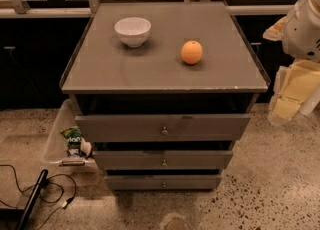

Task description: Open middle drawer

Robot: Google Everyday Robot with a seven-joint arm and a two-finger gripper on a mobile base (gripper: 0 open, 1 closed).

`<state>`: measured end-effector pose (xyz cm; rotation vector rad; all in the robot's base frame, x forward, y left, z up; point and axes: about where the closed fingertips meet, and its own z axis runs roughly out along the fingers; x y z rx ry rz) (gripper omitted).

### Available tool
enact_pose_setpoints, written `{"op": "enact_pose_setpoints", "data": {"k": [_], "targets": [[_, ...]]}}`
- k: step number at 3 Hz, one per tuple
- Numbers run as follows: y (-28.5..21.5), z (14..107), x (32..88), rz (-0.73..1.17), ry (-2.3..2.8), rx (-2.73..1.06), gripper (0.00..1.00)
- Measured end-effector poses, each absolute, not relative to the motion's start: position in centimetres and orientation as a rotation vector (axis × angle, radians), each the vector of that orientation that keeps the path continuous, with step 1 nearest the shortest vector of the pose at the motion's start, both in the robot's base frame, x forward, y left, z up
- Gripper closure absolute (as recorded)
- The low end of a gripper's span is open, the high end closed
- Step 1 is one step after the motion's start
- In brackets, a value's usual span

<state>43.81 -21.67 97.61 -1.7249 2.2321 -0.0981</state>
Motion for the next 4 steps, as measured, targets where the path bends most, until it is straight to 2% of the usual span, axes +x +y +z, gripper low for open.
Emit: {"op": "enact_pose_setpoints", "data": {"k": [2, 4], "targets": [[-22.0, 96.8, 43.4, -0.096, 2.217, -1.712, 0.0], [-23.3, 85.1, 41.2, -0.109, 2.136, -1.827, 0.0]]}}
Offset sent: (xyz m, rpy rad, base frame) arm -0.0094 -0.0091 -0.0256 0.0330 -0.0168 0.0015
